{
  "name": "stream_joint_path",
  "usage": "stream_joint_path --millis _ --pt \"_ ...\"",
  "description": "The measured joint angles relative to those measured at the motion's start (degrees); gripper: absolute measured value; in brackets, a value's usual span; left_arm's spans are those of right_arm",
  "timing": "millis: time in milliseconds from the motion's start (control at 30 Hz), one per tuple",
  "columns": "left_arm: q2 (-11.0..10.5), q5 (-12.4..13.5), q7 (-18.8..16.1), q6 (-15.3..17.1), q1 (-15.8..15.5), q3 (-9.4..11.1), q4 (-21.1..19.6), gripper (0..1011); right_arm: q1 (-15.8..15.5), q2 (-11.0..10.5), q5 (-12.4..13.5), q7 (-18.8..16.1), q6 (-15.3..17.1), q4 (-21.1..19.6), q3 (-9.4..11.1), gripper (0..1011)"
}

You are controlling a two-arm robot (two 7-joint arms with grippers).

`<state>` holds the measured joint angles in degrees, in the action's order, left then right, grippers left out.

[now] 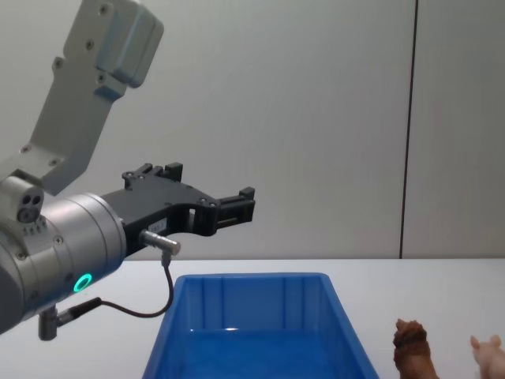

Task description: Pick up the two dolls from the table and place them into the box.

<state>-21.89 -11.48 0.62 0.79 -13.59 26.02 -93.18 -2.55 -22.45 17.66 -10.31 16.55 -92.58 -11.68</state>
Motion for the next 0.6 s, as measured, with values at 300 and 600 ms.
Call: stream_joint_path --millis 300,600 --pt "0.00 0.00 0.00 0.00 0.00 0.00 0.00 1001 0.45 0.48 -0.28 0.31 -0.56 0.73 -0.11 543" --pt "0.00 0.00 0.00 0.00 0.00 0.00 0.00 1001 0.73 0.68 -1.33 1.60 -2.24 0.34 -0.04 381"
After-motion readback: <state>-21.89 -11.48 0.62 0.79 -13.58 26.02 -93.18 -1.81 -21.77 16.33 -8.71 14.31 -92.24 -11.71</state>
